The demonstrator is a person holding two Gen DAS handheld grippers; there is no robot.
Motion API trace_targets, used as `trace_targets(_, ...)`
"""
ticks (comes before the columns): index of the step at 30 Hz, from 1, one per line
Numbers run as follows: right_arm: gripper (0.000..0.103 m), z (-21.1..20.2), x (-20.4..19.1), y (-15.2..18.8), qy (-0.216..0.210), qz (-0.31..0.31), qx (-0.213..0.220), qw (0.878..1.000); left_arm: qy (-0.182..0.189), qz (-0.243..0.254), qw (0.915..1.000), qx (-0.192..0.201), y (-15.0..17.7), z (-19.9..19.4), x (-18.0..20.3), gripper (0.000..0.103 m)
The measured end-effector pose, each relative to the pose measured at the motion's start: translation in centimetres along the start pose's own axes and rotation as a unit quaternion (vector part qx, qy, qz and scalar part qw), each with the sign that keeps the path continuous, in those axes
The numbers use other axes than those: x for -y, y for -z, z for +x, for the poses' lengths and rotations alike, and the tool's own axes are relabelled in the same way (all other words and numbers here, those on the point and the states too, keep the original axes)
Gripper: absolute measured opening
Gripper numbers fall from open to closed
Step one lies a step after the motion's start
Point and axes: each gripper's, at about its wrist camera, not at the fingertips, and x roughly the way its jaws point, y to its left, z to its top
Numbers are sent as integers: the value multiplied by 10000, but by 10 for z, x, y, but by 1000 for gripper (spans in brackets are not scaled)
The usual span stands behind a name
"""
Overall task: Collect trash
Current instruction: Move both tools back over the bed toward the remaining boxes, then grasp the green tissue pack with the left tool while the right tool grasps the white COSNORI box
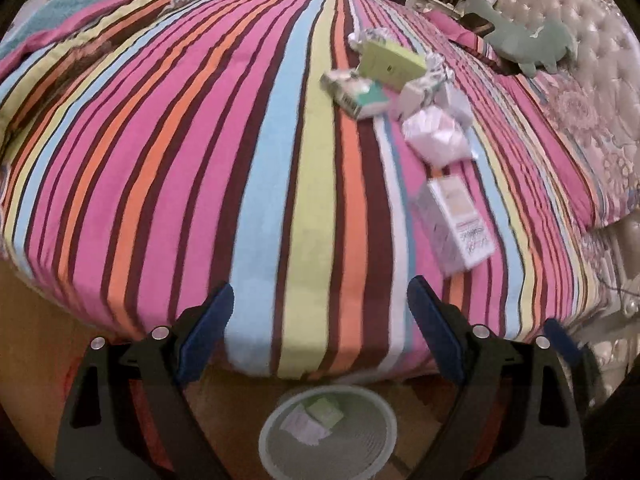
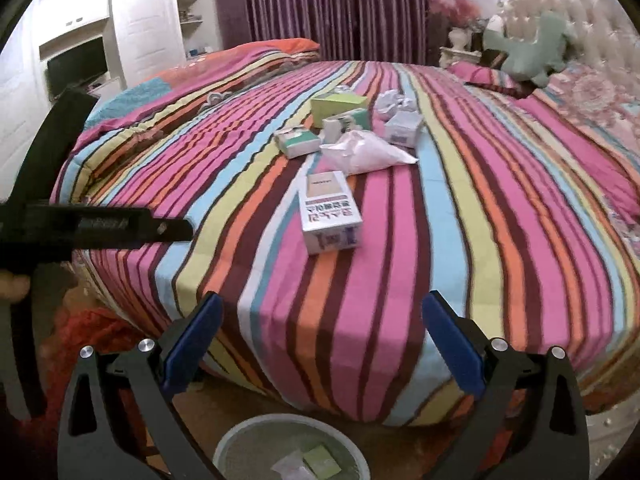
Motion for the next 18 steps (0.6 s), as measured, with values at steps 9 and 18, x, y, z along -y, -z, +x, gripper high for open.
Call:
trace_targets(9,95,28,11,-16,-164,61,-65,9998,47,-172,9998,-63,-64,34,18,86)
trace_targets(18,95,50,16,-24,-159,-12,-145,9998,47,-699,9974,-173,-115,78,26,86)
